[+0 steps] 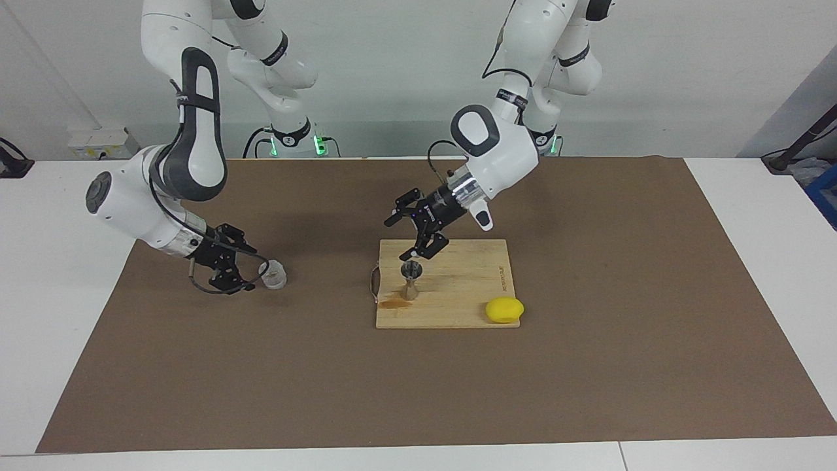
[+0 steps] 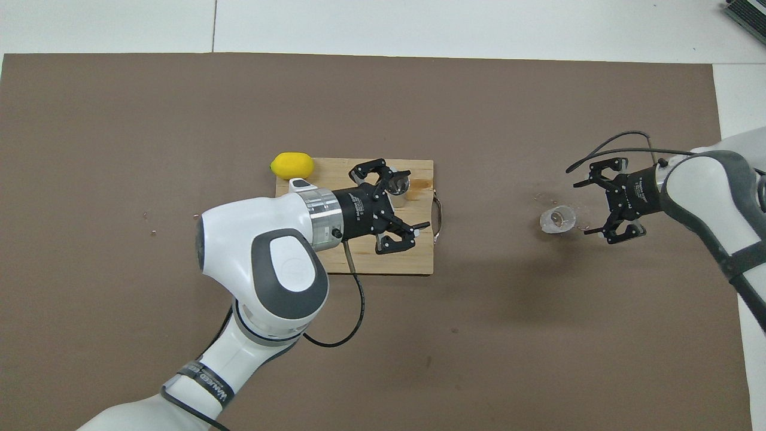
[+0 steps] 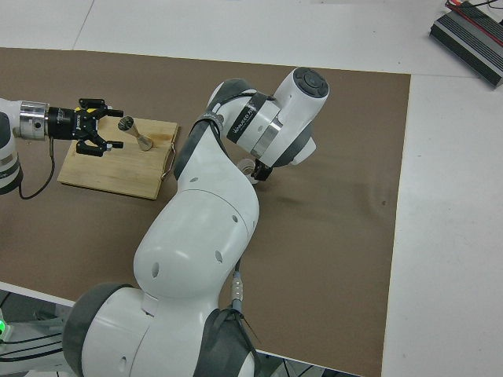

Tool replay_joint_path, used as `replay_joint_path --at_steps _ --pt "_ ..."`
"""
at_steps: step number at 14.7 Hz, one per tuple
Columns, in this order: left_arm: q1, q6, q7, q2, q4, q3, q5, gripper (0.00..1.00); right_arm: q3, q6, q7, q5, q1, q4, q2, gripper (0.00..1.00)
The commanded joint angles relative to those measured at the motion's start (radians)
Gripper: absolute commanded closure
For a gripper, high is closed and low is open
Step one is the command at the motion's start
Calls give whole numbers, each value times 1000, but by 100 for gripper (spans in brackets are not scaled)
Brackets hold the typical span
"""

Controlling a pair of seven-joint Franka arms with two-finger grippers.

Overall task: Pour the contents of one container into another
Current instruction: 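Release the metal cup while the right gripper reaches the clear cup, then retract the left gripper while the right gripper grasps the clear cup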

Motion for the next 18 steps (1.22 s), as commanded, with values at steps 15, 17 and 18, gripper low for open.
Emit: replay_joint_path --at_steps 15,17,18 --pt "305 -657 202 -40 297 3 1165 0 12 13 -300 248 -85 -53 111 0" --pt "315 -646 430 -40 310 4 1215 0 12 16 -295 265 -80 -55 111 0" --pt "334 -636 558 -43 310 6 1267 0 12 24 -293 281 -66 -56 111 0"
